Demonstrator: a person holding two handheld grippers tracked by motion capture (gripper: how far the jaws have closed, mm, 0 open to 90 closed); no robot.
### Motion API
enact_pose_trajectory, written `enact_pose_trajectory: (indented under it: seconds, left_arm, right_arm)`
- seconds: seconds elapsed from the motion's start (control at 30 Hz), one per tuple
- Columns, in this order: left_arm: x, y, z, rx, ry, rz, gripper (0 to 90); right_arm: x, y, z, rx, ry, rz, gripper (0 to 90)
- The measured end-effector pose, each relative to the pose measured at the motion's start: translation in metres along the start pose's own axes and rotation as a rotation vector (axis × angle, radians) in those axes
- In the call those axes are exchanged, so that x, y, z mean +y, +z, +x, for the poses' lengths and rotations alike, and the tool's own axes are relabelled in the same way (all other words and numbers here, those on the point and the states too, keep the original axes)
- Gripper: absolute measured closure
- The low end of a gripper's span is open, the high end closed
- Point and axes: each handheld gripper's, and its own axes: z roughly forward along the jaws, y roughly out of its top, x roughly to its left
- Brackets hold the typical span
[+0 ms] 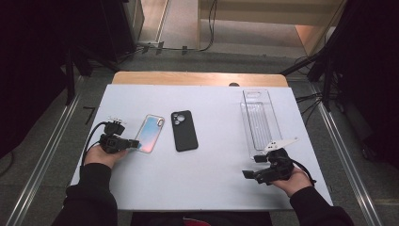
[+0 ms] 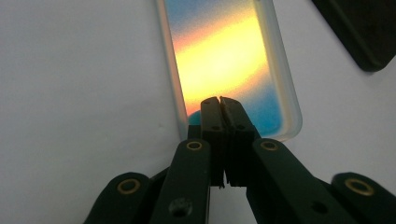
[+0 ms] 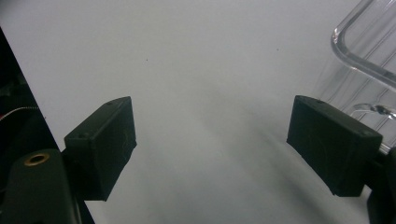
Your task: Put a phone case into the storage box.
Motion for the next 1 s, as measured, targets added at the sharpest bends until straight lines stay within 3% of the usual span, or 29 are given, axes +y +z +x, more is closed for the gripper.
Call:
enact_pose_trajectory:
  seconds: [0.17, 0.33, 0.4, 0.47, 0.57, 0.6, 0.63, 0.73, 0.77, 1.0]
  left_arm:
    - [-0.004, -0.004, 0.003, 0.004, -0.010, -0.003, 88.7]
    - [-0.004, -0.007, 0.003, -0.041, -0.028, -0.041, 75.8]
    - [-0.004, -0.015, -0.006, -0.088, 0.001, -0.102, 67.0]
    - [-0.004, -0.018, -0.011, -0.101, 0.019, -0.117, 60.9]
    - [-0.011, -0.020, -0.031, -0.157, 0.077, -0.170, 48.1]
    - [-0.011, -0.020, -0.031, -0.157, 0.077, -0.170, 45.6]
    - [-0.015, -0.020, -0.040, -0.179, 0.103, -0.173, 44.0]
    - [-0.020, -0.019, -0.049, -0.194, 0.128, -0.178, 39.8]
    - [-0.023, -0.019, -0.057, -0.214, 0.157, -0.194, 38.6]
    - [-0.033, -0.019, -0.074, -0.262, 0.206, -0.218, 35.8]
  right_arm:
    - [0.000, 0.000, 0.000, 0.000, 0.001, 0.000, 13.7]
    - [0.000, 0.001, 0.001, 0.000, 0.003, 0.000, 13.7]
    - [0.000, 0.000, 0.000, 0.000, 0.004, -0.001, 13.7]
    - [0.000, 0.000, 0.000, -0.002, 0.003, 0.000, 13.7]
    - [0.000, 0.000, 0.000, -0.007, 0.005, -0.003, 13.7]
    - [0.000, -0.001, -0.001, -0.006, 0.004, -0.004, 13.7]
    - [-0.001, -0.001, 0.000, -0.008, 0.004, -0.006, 13.7]
    - [-0.001, -0.001, 0.000, -0.010, 0.005, -0.008, 13.7]
    - [-0.001, -0.001, 0.000, -0.010, 0.004, -0.009, 13.7]
    - [-0.001, -0.001, 0.000, -0.015, 0.006, -0.015, 13.7]
